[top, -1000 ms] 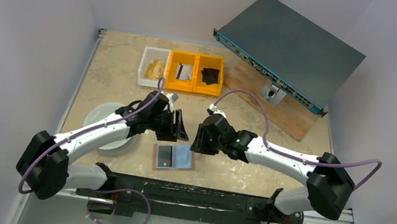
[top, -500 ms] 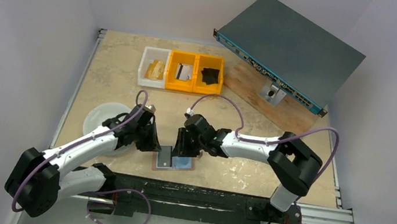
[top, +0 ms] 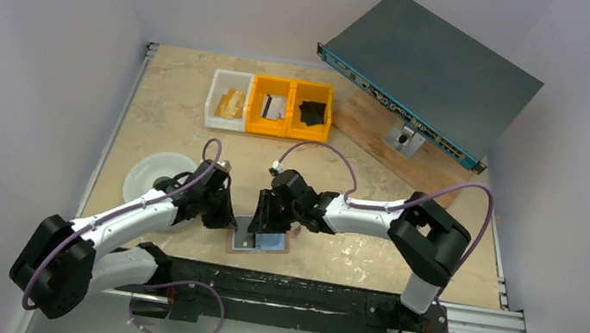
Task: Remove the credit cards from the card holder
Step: Remove the credit card from the card holder.
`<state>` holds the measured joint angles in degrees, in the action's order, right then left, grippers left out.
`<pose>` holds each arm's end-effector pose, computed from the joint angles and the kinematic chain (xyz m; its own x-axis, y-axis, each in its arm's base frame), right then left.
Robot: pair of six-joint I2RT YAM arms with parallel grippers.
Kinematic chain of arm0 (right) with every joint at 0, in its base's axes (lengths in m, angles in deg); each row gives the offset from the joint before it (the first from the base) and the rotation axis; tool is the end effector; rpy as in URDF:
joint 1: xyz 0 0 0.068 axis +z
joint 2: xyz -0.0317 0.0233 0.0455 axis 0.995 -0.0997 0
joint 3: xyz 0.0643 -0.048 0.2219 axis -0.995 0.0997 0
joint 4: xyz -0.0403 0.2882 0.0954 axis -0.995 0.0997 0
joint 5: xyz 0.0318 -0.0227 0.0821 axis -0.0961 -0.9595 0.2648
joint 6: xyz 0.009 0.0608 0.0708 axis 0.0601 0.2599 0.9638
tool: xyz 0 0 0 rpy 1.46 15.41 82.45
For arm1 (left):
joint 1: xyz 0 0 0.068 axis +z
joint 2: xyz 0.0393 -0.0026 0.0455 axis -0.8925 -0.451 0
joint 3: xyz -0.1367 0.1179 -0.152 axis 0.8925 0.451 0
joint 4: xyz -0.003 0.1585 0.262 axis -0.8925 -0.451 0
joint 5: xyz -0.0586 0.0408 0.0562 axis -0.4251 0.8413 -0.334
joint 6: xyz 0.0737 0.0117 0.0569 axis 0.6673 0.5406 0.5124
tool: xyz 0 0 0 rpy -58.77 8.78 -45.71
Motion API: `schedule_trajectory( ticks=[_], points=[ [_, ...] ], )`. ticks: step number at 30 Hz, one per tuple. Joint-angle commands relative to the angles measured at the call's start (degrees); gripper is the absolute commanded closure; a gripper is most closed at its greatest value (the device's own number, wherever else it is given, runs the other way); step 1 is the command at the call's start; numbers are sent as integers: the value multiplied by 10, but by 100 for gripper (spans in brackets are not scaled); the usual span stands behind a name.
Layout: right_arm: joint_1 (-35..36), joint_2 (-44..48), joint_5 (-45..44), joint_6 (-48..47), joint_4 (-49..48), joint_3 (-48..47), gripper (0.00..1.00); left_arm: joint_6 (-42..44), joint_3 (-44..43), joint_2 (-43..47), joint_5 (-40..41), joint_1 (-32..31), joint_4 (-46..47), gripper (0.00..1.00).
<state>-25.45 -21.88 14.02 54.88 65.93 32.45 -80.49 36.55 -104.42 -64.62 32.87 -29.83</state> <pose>0.2004 0.3654 0.0487 -0.9518 -0.0624 -0.3002 -0.2518 0.7177 0.6492 0.2241 -0.1440 0.0609 -0.9211 -0.3062 -0.2405 -0.1812 0.8837 -0.4315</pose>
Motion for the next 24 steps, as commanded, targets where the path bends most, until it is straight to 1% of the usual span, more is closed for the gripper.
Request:
schedule_trajectory(
  ticks=[1, 16, 24],
  points=[
    [1, -10, 14, 10, -31, -1, 68, 0, 9, -9, -10, 4, 29, 99],
    [-5, -28, 16, 20, -54, 32, 67, -4, 21, -40, -34, 3, 61, 100],
    [-20, -8, 8, 22, -55, 60, 66, -10, 23, -41, -16, 3, 44, 100]
  ],
)
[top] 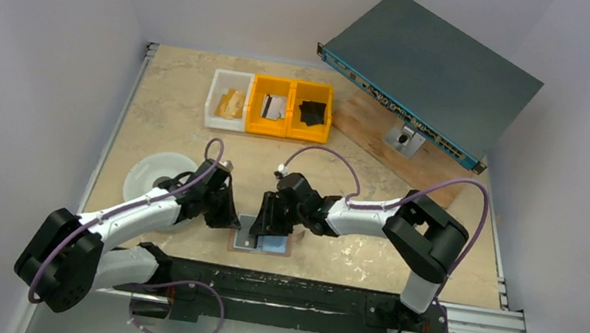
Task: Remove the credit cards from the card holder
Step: Remove the credit card from the card holder.
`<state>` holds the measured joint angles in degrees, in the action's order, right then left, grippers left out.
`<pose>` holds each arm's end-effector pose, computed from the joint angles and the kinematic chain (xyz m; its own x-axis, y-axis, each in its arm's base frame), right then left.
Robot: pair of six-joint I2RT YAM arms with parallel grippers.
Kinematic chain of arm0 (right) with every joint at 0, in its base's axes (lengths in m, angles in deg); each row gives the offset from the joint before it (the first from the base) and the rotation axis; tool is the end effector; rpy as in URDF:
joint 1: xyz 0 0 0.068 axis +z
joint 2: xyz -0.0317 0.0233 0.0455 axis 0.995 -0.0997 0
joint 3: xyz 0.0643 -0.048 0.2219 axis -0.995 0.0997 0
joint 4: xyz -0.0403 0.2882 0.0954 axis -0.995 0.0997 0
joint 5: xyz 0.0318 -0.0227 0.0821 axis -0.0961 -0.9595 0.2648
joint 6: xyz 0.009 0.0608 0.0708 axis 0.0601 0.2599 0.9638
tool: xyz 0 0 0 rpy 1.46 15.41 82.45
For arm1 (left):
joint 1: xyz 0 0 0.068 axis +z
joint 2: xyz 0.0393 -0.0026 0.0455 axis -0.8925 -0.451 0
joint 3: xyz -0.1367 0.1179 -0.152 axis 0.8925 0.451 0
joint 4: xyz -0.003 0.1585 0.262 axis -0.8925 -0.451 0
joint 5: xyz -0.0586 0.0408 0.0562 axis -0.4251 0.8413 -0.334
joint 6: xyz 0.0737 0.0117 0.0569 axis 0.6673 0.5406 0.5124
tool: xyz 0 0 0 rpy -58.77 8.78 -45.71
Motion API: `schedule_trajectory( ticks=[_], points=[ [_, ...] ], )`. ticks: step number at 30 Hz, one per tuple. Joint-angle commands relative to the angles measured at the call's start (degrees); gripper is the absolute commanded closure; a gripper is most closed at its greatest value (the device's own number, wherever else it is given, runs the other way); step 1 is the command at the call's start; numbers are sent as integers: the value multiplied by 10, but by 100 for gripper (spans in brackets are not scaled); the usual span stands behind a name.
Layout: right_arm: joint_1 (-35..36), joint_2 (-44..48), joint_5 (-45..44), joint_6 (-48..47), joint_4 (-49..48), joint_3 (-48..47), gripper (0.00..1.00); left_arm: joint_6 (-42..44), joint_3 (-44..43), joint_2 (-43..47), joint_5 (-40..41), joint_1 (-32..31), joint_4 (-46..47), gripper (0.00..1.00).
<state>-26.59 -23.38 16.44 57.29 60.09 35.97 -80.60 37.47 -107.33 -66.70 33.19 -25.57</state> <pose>0.1997 0.3553 0.0291 -0.9660 -0.0342 -0.2562 -0.2064 0.6988 0.6849 0.2259 -0.1468 0.0488 -0.9266 -0.3041 -0.2213 -0.1766 0.8714 -0.4577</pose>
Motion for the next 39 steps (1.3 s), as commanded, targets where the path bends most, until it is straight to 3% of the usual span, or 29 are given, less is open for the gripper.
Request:
schedule_trajectory(
  ticks=[1, 16, 22, 28, 39],
  points=[
    [-10, 10, -17, -2, 3, 29, 66, -10, 13, -11, 6, 0, 0, 100],
    [-14, 1, 0, 5, -28, 41, 66, -27, 22, -10, -17, -2, 15, 100],
    [-15, -18, 16, 10, -49, 33, 66, -59, 19, -22, -22, -47, 43, 100],
    [-19, -10, 20, 12, -58, 49, 66, -81, 27, -46, -13, -48, 52, 100],
    [-81, 26, 97, 38, -187, 149, 65, -111, 43, -62, 26, -43, 31, 100]
  ],
)
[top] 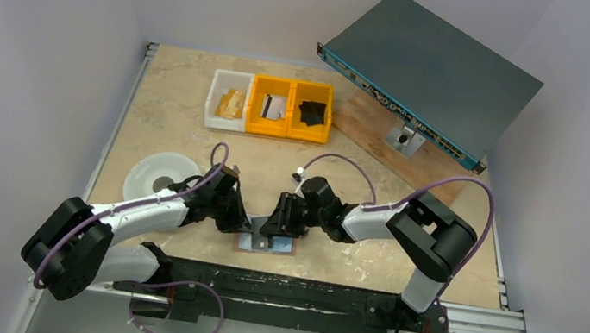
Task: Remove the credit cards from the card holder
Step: Remove the credit card from the card holder.
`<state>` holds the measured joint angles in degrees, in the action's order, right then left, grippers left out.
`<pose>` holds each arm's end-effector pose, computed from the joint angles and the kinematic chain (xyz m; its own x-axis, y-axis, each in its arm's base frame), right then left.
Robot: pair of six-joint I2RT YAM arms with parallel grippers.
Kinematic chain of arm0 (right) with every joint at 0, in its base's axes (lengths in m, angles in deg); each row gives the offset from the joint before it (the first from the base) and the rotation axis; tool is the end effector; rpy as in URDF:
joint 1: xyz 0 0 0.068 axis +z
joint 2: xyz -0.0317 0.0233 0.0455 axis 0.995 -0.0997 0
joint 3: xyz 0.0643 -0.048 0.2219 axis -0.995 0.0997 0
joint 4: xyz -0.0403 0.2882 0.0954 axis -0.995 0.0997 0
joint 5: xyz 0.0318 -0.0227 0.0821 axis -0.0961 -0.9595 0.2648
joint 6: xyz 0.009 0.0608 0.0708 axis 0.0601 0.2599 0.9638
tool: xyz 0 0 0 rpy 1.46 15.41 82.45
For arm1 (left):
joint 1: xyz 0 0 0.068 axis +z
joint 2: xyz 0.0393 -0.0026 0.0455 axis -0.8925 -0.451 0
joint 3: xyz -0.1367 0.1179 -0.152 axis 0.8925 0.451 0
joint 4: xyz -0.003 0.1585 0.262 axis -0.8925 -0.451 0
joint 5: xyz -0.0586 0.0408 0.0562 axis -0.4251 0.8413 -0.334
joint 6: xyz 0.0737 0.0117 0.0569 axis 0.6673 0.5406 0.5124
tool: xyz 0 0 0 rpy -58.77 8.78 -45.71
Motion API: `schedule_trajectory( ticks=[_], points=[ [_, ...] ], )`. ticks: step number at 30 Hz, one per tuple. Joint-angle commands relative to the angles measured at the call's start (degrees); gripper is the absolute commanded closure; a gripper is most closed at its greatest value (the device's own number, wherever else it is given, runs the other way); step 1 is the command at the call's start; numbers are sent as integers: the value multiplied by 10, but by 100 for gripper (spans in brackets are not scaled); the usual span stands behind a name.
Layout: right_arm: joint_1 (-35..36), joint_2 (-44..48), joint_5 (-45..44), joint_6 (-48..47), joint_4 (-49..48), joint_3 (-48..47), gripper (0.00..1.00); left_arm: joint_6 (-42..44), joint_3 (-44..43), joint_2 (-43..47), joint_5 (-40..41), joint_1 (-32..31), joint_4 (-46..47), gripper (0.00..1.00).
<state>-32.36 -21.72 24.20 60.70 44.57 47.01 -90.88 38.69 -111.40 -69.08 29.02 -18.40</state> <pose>0.2056 0.3143 0.0109 -0.9791 0.0358 -0.2002 -0.1400 0.5955 0.7910 0.2173 -0.1688 0.0341 -0.9180 -0.3767 -0.1240 -0.2593 0.8067 -0.5311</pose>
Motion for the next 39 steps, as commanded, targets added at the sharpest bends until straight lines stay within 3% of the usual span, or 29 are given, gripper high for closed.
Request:
schedule_trajectory(
  ticks=[1, 11, 20, 26, 37, 39],
  points=[
    [-27, 9, 27, 7, -44, 45, 65, -9, 33, -20, 52, -1, -42, 100],
    [-37, -16, 69, 48, -143, 75, 69, -13, 38, -15, 50, 1, -37, 100],
    [-39, -32, 75, 74, -188, 91, 90, -15, 38, -12, 52, 2, -41, 100],
    [-52, -7, 60, 65, -167, 103, 99, -22, 43, 10, 74, 5, -60, 100],
    [-67, 28, 30, 37, -110, 113, 100, -21, 42, 11, 82, 7, -72, 100],
    [-67, 22, 36, 35, -117, 111, 92, -21, 42, 11, 81, 8, -69, 100]
  ],
)
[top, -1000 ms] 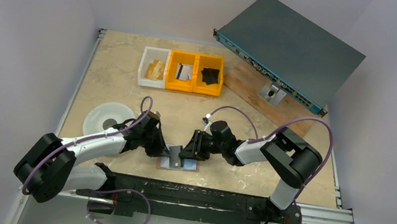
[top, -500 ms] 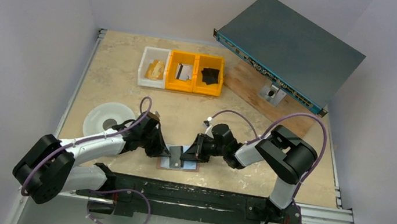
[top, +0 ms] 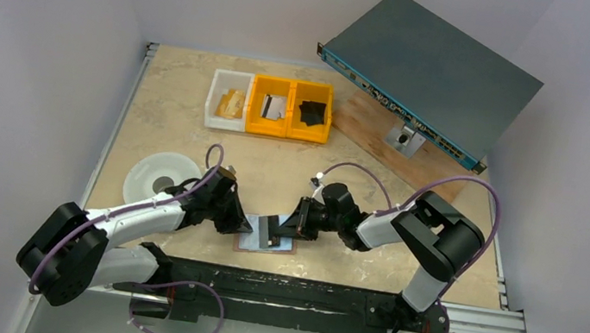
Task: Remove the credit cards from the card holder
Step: Remove the credit card from the card holder.
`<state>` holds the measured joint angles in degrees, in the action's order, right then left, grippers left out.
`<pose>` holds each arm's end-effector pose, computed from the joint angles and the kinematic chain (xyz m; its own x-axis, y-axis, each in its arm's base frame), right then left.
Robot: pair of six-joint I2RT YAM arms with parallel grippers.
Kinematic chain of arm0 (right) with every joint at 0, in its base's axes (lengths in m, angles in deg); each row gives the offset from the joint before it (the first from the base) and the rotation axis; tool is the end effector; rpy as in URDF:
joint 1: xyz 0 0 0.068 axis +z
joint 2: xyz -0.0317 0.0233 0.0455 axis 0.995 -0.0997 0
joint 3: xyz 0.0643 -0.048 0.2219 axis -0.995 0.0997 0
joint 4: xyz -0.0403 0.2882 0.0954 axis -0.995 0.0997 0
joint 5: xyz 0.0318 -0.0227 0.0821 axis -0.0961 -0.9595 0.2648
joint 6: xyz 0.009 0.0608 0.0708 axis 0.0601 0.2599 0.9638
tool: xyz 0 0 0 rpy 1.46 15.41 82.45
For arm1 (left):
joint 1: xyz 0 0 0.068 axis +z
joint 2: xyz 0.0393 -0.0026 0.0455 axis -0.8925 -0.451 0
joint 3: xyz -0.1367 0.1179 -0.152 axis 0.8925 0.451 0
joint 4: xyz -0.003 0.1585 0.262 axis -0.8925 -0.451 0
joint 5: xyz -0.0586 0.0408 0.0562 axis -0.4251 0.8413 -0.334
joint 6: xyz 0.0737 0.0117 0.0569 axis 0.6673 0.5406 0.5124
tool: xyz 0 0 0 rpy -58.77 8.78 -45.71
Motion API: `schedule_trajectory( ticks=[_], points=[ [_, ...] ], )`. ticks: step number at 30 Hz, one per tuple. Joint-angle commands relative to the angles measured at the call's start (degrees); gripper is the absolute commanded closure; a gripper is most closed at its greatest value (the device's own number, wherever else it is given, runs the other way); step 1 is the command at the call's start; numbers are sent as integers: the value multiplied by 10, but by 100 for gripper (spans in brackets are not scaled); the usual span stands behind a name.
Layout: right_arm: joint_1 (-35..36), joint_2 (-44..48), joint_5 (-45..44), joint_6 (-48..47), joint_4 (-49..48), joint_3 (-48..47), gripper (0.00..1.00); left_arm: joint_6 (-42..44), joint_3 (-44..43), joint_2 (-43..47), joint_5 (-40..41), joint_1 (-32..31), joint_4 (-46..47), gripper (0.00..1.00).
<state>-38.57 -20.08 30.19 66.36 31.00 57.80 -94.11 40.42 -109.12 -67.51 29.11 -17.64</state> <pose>0.2038 0.2662 -0.0039 -0.9849 0.1299 -0.1141 -0.0328 0.5075 0.8610 0.2159 -0.1646 0.0347 -0.8916 -0.4352 -0.1254 -0.3058 0.7828 -0.5420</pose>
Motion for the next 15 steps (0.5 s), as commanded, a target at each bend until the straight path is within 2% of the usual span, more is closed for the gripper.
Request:
schedule_trajectory(
  ticks=[1, 3, 5, 12, 15],
  points=[
    [-5, 0, -20, -20, 10, 1, 86, 12, 25, -12, 63, 7, -76, 100],
    [-5, -10, -16, -14, -7, 0, 76, 14, 23, -14, 61, 7, -73, 100],
    [-4, -21, -8, -7, -22, -1, 74, 15, 21, -17, 57, 6, -69, 100],
    [-3, -38, -1, -4, -30, -13, 75, 17, 19, -23, 48, 7, -56, 100],
    [-3, -43, -1, -4, -30, -16, 82, 20, 16, -27, 45, 7, -54, 100]
  ],
)
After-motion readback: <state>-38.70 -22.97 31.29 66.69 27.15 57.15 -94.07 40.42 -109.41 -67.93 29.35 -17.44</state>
